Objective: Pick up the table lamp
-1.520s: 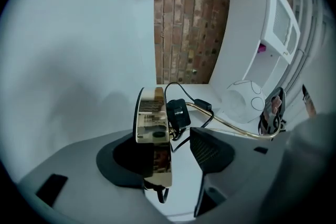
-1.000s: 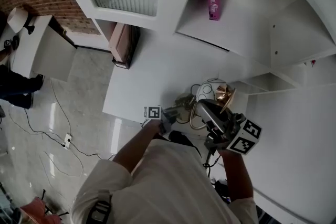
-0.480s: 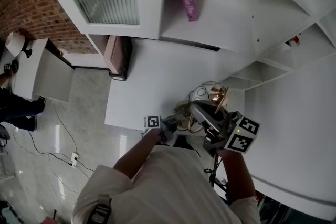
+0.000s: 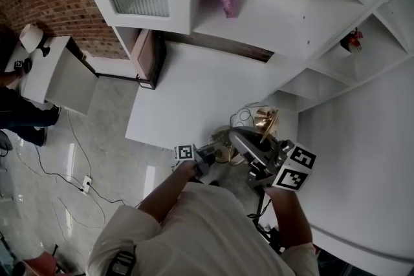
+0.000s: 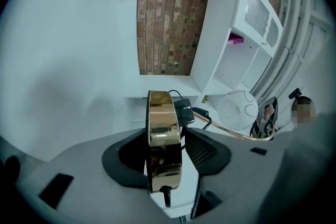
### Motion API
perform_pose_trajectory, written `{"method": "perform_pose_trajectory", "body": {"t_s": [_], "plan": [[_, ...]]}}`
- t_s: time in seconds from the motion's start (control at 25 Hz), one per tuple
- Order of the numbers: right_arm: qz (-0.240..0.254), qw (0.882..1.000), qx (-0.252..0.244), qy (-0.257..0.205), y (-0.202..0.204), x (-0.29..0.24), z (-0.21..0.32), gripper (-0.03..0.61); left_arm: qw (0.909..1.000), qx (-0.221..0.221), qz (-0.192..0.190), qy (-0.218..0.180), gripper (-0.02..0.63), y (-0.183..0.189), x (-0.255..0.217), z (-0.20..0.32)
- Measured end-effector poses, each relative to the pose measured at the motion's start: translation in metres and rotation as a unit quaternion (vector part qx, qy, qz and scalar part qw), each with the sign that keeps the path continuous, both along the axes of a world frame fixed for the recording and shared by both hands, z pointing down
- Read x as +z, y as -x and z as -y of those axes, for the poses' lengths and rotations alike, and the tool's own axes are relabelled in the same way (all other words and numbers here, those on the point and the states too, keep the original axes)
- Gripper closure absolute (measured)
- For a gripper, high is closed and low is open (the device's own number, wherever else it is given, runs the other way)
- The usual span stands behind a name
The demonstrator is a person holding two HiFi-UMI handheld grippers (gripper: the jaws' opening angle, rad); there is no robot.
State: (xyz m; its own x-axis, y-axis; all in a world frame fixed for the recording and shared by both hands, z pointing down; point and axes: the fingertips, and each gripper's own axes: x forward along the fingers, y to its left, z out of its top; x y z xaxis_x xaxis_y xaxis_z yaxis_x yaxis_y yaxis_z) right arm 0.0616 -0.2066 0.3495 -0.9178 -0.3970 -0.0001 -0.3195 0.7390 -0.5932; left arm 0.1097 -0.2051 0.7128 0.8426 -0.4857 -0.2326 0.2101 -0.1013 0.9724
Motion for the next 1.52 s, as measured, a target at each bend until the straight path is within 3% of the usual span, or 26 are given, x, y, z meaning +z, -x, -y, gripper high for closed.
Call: {"method": "perform_pose_trajectory", "body": {"t_s": [0.6, 0.8, 1.08, 1.52], "plan": [[0.000, 0.995, -0.095, -0.018, -0.028, -0.010, -0.136, 0.577, 0.9959, -0.086, 0.026, -0.008, 0.402, -0.019, -0.003, -0.113], [0.002, 0.993, -0.118, -0.021, -0.025, -0.008, -0.146, 0.577, 0.9924, -0.117, 0.037, -0.012, 0.402, -0.008, -0.003, -0.122], [0.012, 0.991, -0.131, -0.034, -0.022, -0.017, -0.154, 0.577, 0.9899, -0.139, 0.021, -0.022, 0.403, 0.002, -0.019, -0.133], [-0.005, 0.992, -0.121, -0.048, 0.012, -0.026, -0.170, 0.577, 0.9915, -0.127, 0.017, -0.020, 0.403, 0.035, -0.028, -0.144]]}}
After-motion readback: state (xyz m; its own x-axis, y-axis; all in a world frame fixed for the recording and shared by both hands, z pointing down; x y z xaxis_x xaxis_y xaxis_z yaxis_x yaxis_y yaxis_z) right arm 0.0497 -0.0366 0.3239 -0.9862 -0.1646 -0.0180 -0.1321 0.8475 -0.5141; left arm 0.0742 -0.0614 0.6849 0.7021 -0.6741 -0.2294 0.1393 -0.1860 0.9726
